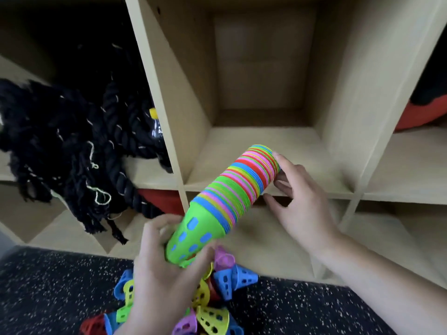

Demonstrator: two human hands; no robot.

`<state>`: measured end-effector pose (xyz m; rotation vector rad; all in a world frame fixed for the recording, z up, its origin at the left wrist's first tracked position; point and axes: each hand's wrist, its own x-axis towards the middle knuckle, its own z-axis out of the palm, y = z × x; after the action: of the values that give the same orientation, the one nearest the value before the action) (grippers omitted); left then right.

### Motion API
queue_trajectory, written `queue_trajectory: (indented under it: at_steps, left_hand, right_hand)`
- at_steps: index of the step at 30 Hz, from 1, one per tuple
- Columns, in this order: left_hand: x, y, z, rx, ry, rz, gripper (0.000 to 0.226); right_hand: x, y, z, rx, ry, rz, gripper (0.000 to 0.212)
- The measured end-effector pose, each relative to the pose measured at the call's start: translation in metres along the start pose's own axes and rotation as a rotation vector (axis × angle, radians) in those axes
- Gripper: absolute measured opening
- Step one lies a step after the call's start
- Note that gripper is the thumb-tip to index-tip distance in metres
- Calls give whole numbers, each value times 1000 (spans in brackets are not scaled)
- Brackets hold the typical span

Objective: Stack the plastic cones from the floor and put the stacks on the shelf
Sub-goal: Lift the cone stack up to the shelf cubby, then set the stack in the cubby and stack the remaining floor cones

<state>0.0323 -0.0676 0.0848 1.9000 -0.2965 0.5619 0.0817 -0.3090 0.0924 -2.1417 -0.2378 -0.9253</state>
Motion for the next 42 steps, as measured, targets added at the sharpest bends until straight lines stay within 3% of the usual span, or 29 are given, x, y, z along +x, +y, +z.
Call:
queue_trajectory:
  at_steps: [3,8,12,16,24,33,35,38,42]
  left_hand:
    - [42,23,0,-6,36,34,49]
    - [115,50,20,39,-40,161,29]
    - [167,62,42,86,-121,146,33]
    - [205,68,63,141,-211,104,27]
    - [252,51,72,298,-286,80,32]
    - [257,43,75,300,-284,53,29]
    - [253,42,74,334,-260,90,37]
    - [231,42,70,365,-189,119,65]
    - [178,32,54,358,-139,259,63]
  right_hand:
    - [16,7,16,108,56,147,78]
    - [38,6,38,159,104,308,71]
    - [59,11,45,216,10,469,44]
    - [73,12,54,138,-203,480,34]
    - [102,19,71,-105,-379,433,51]
    - [107,21,81,-250,-380,412,52]
    - [103,23,80,-203,-321,433,59]
    - [93,20,69,9,-230,484,71]
    - [65,0,40,151,-166,417,72]
